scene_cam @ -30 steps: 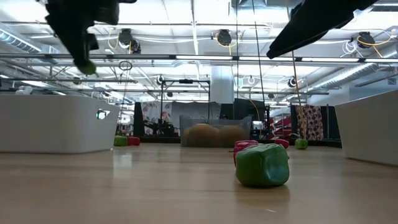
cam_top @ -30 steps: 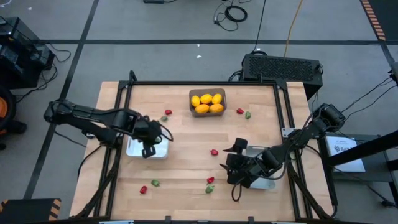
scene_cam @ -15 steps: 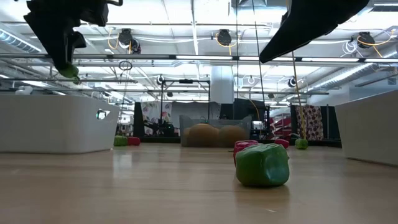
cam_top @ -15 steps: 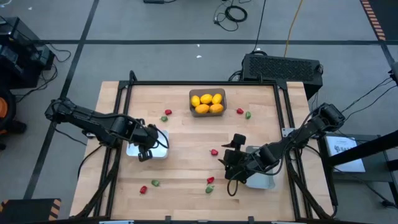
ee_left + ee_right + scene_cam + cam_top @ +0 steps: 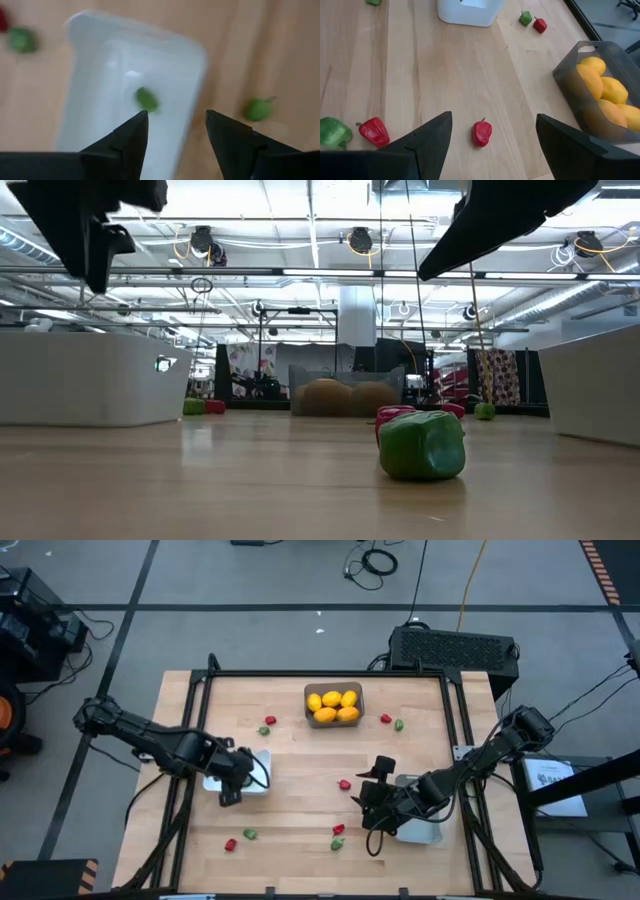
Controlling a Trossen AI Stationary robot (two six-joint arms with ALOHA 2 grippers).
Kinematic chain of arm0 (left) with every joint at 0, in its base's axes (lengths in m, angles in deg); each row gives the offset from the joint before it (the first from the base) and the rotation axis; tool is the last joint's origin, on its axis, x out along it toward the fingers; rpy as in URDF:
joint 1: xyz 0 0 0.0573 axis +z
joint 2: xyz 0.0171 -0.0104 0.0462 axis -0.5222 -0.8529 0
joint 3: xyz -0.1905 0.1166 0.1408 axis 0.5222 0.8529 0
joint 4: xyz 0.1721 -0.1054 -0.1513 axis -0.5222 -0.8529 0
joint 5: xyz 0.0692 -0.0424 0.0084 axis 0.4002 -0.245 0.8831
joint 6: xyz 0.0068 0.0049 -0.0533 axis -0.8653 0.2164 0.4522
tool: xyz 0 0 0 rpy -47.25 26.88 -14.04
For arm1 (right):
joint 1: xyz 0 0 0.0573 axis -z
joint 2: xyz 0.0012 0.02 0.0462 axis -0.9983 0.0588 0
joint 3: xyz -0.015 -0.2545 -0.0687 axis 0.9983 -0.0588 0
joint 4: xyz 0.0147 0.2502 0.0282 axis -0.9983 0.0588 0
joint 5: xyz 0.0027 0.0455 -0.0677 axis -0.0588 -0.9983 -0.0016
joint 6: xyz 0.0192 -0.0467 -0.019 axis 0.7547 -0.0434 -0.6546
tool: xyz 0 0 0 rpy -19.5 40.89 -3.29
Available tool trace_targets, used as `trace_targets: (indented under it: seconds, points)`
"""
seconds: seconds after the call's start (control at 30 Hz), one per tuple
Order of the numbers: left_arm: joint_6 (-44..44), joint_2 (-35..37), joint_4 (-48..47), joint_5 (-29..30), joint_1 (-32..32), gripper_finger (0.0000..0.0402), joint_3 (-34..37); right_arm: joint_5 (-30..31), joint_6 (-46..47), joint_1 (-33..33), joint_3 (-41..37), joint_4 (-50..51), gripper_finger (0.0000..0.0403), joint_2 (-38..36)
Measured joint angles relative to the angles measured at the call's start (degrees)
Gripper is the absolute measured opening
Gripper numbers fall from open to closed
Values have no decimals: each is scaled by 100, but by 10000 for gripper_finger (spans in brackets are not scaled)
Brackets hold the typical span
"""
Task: Sort produce into baskets
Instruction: Put the green bell pepper into the white bin
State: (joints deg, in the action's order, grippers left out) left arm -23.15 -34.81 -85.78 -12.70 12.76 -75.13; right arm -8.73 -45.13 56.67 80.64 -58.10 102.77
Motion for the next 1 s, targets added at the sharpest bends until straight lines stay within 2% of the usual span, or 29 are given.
trace_targets:
  seconds: [0.17, 0.37, 0.6, 1.0]
  points:
    - [-378, 0, 1267, -451, -505, 203, 0, 2, -42, 0, 0, -1, 279, 0]
    - [-1011, -1, 2248, -425, -1335, 193, 233, 2, -44, 0, 0, -2, 279, 0]
    - [-588, -161, 2527, -243, -1884, 191, 755, 3, -43, 0, -2, -1, 279, 0]
    - [-675, -1348, 2754, -189, -1982, 191, 824, 4, -65, 2, -2, -23, 279, 0]
